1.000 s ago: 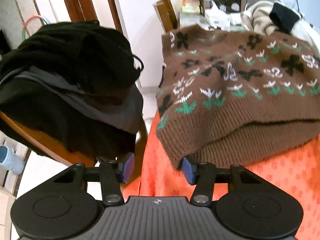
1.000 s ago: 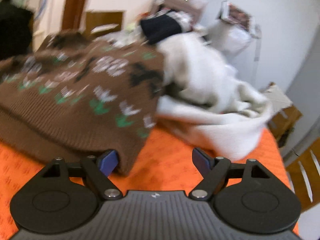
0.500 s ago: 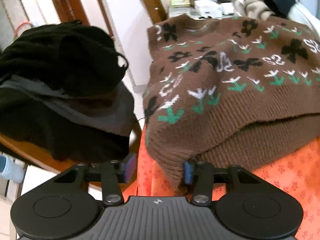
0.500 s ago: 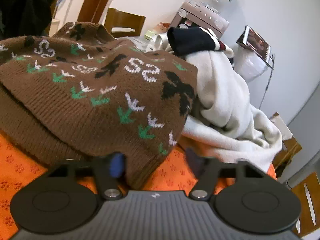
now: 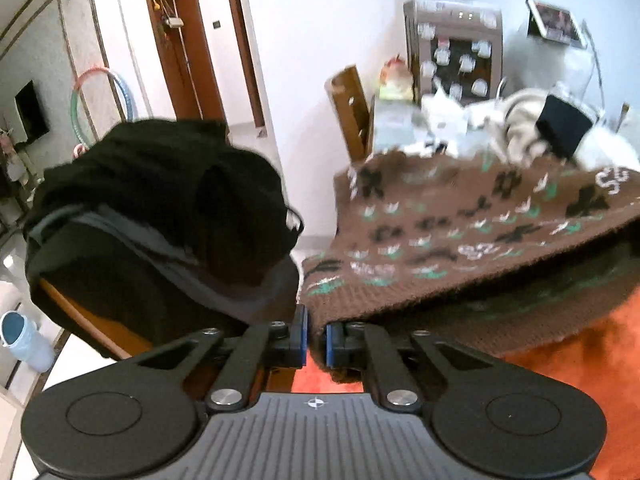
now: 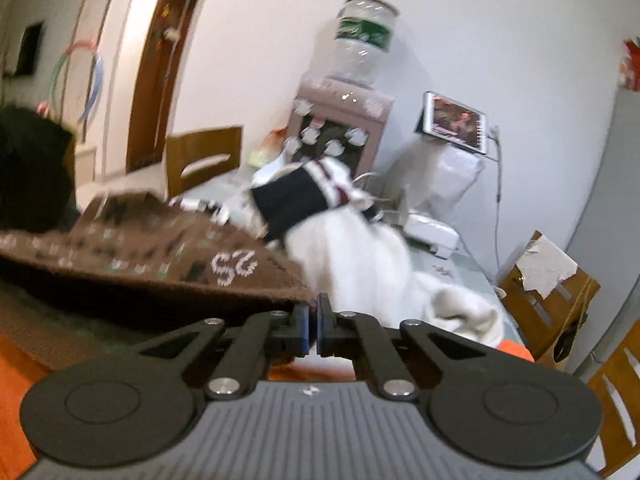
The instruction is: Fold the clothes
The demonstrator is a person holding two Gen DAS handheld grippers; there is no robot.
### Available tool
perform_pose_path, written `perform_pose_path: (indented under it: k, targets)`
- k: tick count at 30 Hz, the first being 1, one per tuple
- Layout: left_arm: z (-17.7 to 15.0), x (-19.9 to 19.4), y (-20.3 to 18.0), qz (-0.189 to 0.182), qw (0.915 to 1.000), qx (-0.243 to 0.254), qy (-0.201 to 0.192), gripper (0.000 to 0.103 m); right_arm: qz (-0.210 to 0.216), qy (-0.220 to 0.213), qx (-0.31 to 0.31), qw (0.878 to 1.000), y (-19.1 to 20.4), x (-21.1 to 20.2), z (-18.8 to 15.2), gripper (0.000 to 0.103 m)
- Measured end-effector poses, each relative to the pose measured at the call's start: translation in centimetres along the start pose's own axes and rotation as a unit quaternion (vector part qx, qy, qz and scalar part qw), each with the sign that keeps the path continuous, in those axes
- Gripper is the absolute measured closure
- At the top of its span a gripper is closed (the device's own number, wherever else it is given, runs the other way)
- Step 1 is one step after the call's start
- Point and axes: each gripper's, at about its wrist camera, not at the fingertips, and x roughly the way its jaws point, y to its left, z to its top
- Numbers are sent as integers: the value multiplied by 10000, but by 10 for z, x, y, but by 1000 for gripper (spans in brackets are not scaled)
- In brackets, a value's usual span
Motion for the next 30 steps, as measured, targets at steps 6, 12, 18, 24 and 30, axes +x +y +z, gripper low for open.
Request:
perform_pose_path:
  k: [6,12,18,24,30]
  targets:
    - [20,-55,-9,15,9992,29,-398,93,68,-193,412,9989,-39,-15,25,100]
    - [41,-128,-20,177,9965,-21,-819,93,430,-419,531,9968,-79,-47,48,100]
    - [63,-206,-46,101,9953,64,-961,94,1150,-341,211,9926,-138,-97,64,100]
    - [80,-280,-99,-216,9914,378,-1236,94,1557,-40,68,9878,-217,-155,74,100]
    - [107,-305,-142,-845,9884,435,-1184,94,1374,-70,203,9903,-296,-222,81,100]
